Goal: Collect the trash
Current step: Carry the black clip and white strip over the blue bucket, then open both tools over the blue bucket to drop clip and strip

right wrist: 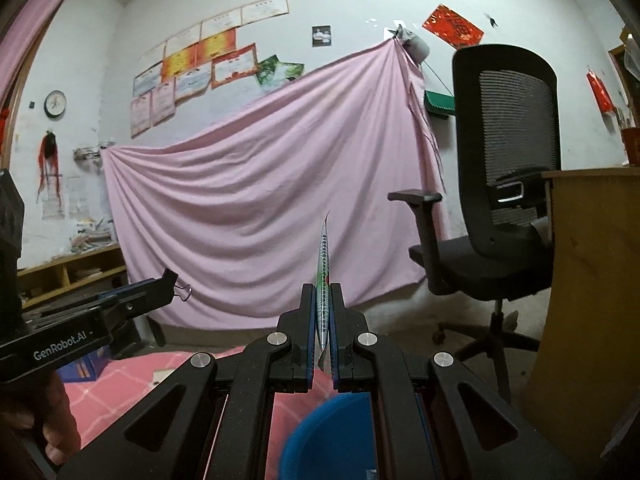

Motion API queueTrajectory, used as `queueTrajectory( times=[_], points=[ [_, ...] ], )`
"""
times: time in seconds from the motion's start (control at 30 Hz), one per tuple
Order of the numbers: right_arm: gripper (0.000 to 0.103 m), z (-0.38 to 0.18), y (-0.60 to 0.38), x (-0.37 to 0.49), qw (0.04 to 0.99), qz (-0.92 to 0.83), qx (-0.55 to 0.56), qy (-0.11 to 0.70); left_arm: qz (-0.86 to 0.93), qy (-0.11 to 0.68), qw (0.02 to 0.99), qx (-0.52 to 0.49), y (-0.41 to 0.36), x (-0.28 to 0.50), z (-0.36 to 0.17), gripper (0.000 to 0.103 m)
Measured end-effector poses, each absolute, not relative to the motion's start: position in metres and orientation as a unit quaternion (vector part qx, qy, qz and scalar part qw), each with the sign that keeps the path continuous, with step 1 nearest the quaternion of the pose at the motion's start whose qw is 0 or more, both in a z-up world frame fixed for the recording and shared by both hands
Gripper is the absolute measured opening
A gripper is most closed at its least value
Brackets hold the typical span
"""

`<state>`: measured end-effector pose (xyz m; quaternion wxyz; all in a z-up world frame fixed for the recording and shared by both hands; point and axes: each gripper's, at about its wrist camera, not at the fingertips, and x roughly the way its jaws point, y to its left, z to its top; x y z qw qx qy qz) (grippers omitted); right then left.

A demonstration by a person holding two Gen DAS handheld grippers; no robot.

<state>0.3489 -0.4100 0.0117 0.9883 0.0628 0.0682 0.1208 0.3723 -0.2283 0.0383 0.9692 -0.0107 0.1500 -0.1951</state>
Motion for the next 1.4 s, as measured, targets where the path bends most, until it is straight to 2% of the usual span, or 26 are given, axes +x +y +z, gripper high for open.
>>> queueTrajectory(
  times=[0.7, 1.4],
  points=[
    [0.004, -0.021, -0.444, 0.374, 0.976, 0.082, 0.088, 0.184, -0.218, 0.282, 0.934, -0.02, -0.267, 0.423, 0.004, 0.012],
    [0.006, -0.038, -0.461, 0.386, 0.963, 0.068, 0.112, 0.237, -0.211, 0.326, 0.921, 0.011, -0.28, 0.436, -0.012, 0.012]
  ],
)
